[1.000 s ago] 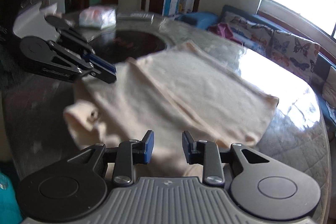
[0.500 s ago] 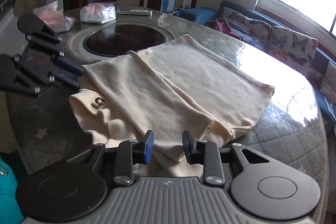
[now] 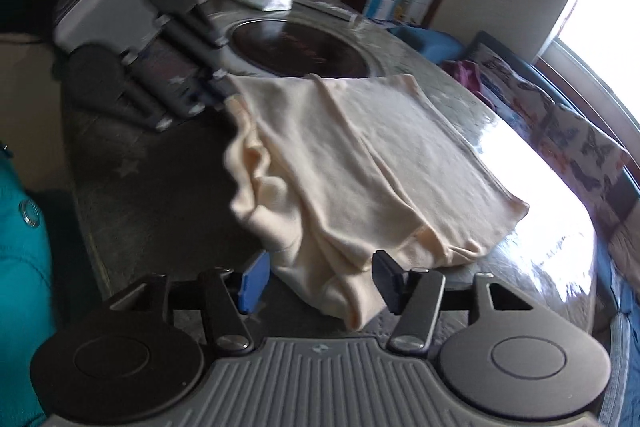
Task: Fold clothes
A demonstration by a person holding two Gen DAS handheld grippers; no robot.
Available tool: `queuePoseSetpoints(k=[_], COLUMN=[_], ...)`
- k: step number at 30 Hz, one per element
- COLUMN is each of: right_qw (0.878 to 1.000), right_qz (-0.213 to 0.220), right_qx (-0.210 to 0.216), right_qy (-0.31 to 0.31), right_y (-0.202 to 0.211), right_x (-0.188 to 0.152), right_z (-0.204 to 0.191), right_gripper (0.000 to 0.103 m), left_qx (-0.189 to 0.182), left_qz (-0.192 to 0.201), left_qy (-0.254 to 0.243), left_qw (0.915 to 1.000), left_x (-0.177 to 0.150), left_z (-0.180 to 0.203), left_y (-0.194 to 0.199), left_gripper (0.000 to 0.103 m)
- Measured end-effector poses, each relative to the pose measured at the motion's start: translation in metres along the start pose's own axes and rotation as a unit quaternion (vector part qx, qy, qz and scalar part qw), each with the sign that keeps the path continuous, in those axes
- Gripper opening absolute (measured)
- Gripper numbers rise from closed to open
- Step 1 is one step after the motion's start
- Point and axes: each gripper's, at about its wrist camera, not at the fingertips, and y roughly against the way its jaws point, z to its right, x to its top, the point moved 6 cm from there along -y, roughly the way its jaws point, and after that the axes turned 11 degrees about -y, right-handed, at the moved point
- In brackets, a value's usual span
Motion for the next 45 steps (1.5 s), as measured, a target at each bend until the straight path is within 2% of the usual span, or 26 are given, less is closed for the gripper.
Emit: queuePoseSetpoints(k=[5,8,10,11,13,16,17,21,22,28,29,33,38,45], right_qw=[1.000,1.000,1.000,1.000,0.998,0.994,0.993,0.984,0.983,0.978,0.977,0.975,0.974,0.973], right_qz=[0.019,0.025,0.023,0.019,0.015,0.013,0.014,0.029,0.033,0.054,0.057,0.063,0.071,0.090], right_qx=[0.005,0.005,0.008,0.014,0.026,0.035,0.041,0.054,0.055,0.051,0.050,0.044,0.037,0.049], right_qy=[0.015,0.009,-0.005,-0.019,-0.053,-0.098,-0.113,-0.164,-0.173,-0.196,-0.199,-0.207,-0.212,-0.206], right_y=[-0.014,-0.026,-0.037,-0.041,-0.046,-0.048,-0.047,-0.041,-0.039,-0.029,-0.028,-0.024,-0.014,0.032], right_x=[0.006,0.010,0.012,0.014,0.019,0.025,0.027,0.035,0.036,0.042,0.043,0.043,0.039,0.031], right_z=[-0.004,-0.002,0.004,0.007,0.016,0.029,0.033,0.050,0.053,0.065,0.065,0.066,0.059,0.041], right_gripper=[0.063,0.062,0.051,0.049,0.021,0.011,0.011,0.009,0.009,0.009,0.009,0.008,0.008,0.008], left_qx=[-0.010,-0.016,-0.016,-0.017,-0.020,-0.019,-0.016,-0.003,0.001,0.017,0.021,0.028,0.019,-0.006], left_qz=[0.011,0.010,0.007,0.004,0.002,-0.001,-0.003,-0.009,-0.010,-0.019,-0.018,-0.011,0.008,0.035], left_qy=[0.065,0.084,0.092,0.096,0.100,0.091,0.085,0.064,0.058,0.028,0.025,0.020,0.041,0.059], left_qw=[0.9978,0.9963,0.9956,0.9952,0.9948,0.9957,0.9962,0.9979,0.9983,0.9993,0.9993,0.9993,0.9990,0.9976], left_x=[0.011,0.013,0.012,0.012,0.009,0.003,0.000,-0.011,-0.013,-0.028,-0.029,-0.030,-0.023,-0.007], left_z=[-0.030,-0.039,-0.043,-0.045,-0.044,-0.038,-0.036,-0.028,-0.026,-0.016,-0.016,-0.015,-0.016,-0.008], left_y=[-0.006,-0.012,-0.017,-0.019,-0.020,-0.017,-0.015,-0.007,-0.005,0.002,0.002,0.002,0.022,0.080], left_gripper=[0.009,0.008,0.009,0.009,0.009,0.013,0.014,0.034,0.036,0.038,0.036,0.012,0.008,0.008])
